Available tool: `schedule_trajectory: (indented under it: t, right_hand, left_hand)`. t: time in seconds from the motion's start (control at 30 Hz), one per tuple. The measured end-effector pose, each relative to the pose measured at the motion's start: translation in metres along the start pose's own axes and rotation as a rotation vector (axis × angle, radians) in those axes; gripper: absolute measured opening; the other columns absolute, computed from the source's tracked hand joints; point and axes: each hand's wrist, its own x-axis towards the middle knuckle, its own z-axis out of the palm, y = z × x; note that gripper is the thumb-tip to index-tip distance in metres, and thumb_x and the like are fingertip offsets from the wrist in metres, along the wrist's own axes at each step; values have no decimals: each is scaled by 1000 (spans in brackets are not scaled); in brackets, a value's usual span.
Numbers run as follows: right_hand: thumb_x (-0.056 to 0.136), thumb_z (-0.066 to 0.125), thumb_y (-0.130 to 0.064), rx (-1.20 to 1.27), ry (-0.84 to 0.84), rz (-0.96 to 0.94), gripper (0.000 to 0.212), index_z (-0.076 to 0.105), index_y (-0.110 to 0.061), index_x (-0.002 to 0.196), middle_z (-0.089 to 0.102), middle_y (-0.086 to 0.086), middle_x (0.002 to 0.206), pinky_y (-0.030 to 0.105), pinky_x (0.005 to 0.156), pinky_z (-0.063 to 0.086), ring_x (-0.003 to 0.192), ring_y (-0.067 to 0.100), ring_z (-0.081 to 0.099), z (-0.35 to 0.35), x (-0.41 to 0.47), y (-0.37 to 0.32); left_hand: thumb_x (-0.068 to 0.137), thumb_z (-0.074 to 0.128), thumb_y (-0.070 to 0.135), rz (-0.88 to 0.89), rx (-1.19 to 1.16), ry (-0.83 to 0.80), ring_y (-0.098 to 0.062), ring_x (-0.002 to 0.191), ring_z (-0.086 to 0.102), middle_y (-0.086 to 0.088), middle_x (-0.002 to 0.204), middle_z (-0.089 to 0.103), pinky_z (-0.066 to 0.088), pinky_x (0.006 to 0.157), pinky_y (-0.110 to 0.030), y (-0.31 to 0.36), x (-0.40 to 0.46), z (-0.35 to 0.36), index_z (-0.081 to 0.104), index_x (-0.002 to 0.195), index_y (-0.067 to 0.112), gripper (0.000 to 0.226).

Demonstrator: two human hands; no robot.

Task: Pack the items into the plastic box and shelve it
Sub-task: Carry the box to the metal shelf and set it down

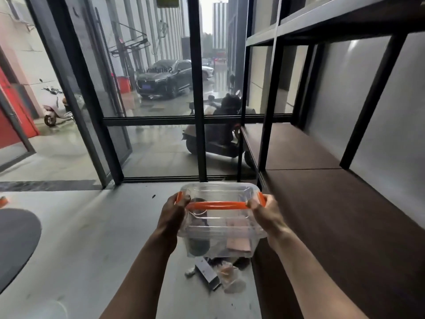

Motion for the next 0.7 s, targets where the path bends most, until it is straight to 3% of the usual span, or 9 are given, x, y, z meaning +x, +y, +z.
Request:
schedule_trajectory:
  t: [0.13, 0.27, 0.43, 0.57, 0.63, 0.7]
  right_hand:
    - [96, 58, -24, 23, 41, 8, 50, 38, -13, 140, 55, 9, 117, 32, 66, 50, 88, 15, 57, -3, 90, -18]
    - [93, 61, -29, 2, 172, 13, 56, 41, -14, 143, 60, 10, 123, 51, 95, 55, 108, 28, 62, -20, 161, -26]
    - [92, 58, -39, -58, 401, 52, 66, 34, -20, 150, 60, 7, 132, 49, 96, 56, 114, 27, 62, -70, 223, -10]
    - [93, 59, -44, -182, 636, 127, 70, 35, -11, 150, 54, 11, 143, 46, 103, 50, 124, 31, 57, -123, 256, 3]
    - [95, 60, -42, -219, 752, 174, 69, 36, -8, 151, 52, 13, 146, 43, 105, 48, 130, 31, 54, -147, 262, 9]
    - [96, 59, -39, -213, 861, 235, 68, 35, -6, 151, 48, 14, 150, 43, 107, 46, 134, 31, 50, -170, 263, 18]
  left_hand:
    - [99, 52, 42, 19, 65, -39, -27, 107, 64, -10, 122, 67, 52, 79, -39, 18, 94, 37, 57, 134, 18, 42]
    - [98, 57, 31, 72, 180, -71, -30, 109, 63, -12, 123, 65, 52, 81, -39, 29, 175, 92, 57, 133, 13, 39]
    - [94, 64, 31, 139, 275, -289, -30, 101, 66, -10, 110, 70, 56, 89, -50, 27, 258, 192, 62, 119, 22, 27]
    - [81, 70, 46, 146, 325, -517, -31, 103, 68, -10, 114, 71, 57, 89, -52, 20, 304, 284, 59, 130, 21, 56]
    - [81, 70, 48, 166, 350, -649, -20, 92, 70, -4, 107, 73, 61, 75, -35, 23, 311, 330, 62, 122, 22, 50]
    - [85, 70, 44, 197, 393, -775, -6, 72, 69, 5, 89, 74, 52, 50, -14, 24, 313, 371, 65, 106, 26, 28]
